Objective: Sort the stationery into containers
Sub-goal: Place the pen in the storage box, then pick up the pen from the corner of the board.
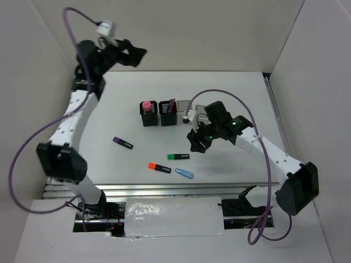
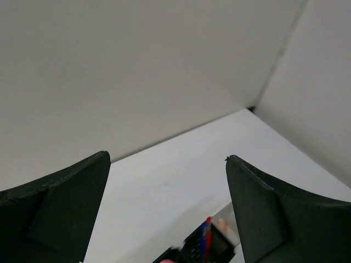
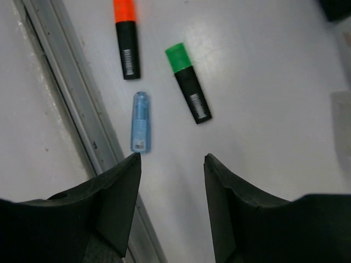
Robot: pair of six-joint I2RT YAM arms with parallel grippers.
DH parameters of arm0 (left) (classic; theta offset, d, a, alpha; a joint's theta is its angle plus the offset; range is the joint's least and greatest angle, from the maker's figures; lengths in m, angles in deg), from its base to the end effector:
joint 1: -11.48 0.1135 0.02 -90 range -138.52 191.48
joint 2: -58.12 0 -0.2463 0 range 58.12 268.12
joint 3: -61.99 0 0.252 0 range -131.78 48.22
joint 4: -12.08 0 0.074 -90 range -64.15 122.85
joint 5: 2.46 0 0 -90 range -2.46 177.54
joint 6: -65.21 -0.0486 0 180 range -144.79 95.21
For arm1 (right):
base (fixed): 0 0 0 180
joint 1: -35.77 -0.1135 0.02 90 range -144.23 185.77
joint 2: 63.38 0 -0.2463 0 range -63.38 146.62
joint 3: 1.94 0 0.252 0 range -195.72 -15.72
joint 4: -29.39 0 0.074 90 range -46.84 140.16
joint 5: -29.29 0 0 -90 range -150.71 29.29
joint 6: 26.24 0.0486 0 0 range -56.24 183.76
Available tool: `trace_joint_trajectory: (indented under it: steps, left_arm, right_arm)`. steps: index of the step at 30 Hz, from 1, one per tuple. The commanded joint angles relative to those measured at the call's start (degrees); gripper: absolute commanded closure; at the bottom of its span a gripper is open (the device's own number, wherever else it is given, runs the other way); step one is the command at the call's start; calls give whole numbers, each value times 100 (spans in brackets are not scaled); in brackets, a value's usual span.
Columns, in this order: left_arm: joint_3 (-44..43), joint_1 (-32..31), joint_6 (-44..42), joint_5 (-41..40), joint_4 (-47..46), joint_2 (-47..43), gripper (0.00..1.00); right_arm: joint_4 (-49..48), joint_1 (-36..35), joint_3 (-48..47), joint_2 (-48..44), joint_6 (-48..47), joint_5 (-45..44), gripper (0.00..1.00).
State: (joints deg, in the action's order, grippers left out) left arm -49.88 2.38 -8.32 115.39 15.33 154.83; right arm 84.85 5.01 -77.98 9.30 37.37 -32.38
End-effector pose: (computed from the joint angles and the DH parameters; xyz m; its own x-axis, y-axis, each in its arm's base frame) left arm 0.3978 -0.0867 0.4482 0.0278 -0.2583 -0.9657 0.6247 0.7586 -0.1850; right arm 0.2202 0.1579 0.2713 -0.2960 -0.6314 -0.7167 -0.9291 0.3646 0.0624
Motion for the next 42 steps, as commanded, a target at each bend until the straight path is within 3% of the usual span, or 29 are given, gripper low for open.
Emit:
trace_joint_trajectory:
  steps: [1, 6, 12, 25, 33, 36, 40, 42]
  left_arm:
    - [526, 513, -442, -393, 1728, -1369, 1]
    - [2020, 1049, -908, -1141, 2423, -2647, 1]
    - [2813, 1517, -427, -966, 2573, -3456, 1]
    - [2919, 1605, -267, -852, 2547, -3430, 1]
    - [3069, 1605, -249, -843, 2476, -3457, 1]
    - [3061, 1605, -232, -852, 2468, -3422, 1]
    - [3069, 1605, -276, -791, 2476, -3404, 1]
    - [3139, 1605, -320, -729, 2397, -3439, 1]
  right_arm:
    - [198, -726, -383, 806, 582, -390, 44]
    - [148, -1501, -376, 1669, 1346, -889, 44]
    - [-21, -2196, -427, 2406, 1813, -1524, 45]
    - [-179, -2557, -603, 3269, 1883, -2544, 46]
    - [-258, -2802, -568, 3445, 1778, -2684, 55]
    - [-267, -2926, -463, 3515, 1743, -2711, 63]
    - [-30, -2656, -611, 3244, 1629, -2264, 90]
    - [294, -2322, -874, 2833, 1462, -1573, 99]
